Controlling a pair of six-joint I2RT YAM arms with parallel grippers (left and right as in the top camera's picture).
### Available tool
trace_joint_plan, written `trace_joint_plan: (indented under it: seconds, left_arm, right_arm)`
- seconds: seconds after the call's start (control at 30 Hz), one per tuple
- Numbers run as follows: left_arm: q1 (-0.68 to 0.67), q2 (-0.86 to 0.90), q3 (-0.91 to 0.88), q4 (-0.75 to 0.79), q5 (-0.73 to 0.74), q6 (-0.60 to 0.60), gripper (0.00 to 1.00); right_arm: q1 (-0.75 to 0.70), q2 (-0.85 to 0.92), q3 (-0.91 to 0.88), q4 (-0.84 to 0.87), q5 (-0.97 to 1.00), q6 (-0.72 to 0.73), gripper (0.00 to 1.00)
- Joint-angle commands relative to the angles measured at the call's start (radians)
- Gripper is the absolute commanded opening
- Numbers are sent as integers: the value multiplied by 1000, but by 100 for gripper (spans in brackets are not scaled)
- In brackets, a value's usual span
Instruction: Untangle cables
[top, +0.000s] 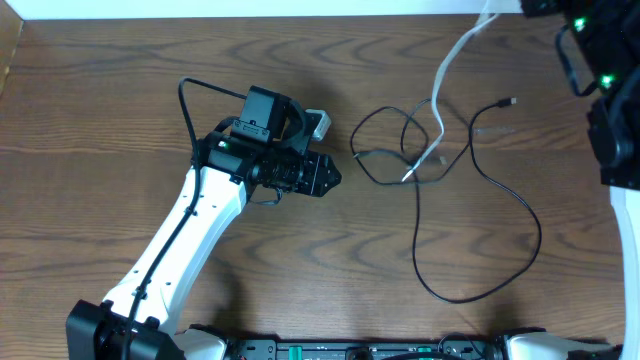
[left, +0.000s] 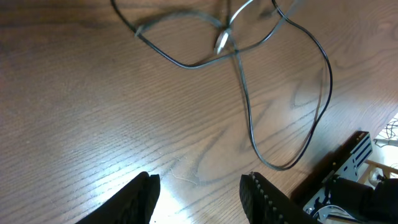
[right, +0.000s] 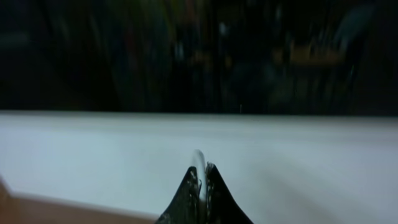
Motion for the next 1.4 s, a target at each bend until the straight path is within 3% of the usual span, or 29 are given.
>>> trace_joint_plan:
  seconds: [0.0,0.23,0.5,0.6,1.13,1.37]
  left_arm:
    - [2,11,-3,0,-3,17,48]
    - [2,11,-3,0,-2,17,48]
    - [2,11,-3,0,-2,17,48]
    - [2,11,-3,0,-2,17,48]
    - [2,11,-3,0,-2,17,48]
    - [2,11,-3,0,-2,17,48]
  right_arm:
    - [-8,-33,22,59,18,-10,1]
    - [-8,-35,21,100,86,-10,1]
    - [-26,-34,21,95,691,-11,1]
    - [-76,-35,21,125,822,-10,1]
    - [-364,-22,21,84,862,-11,1]
    - [-462,48,20,-146,861,-10,1]
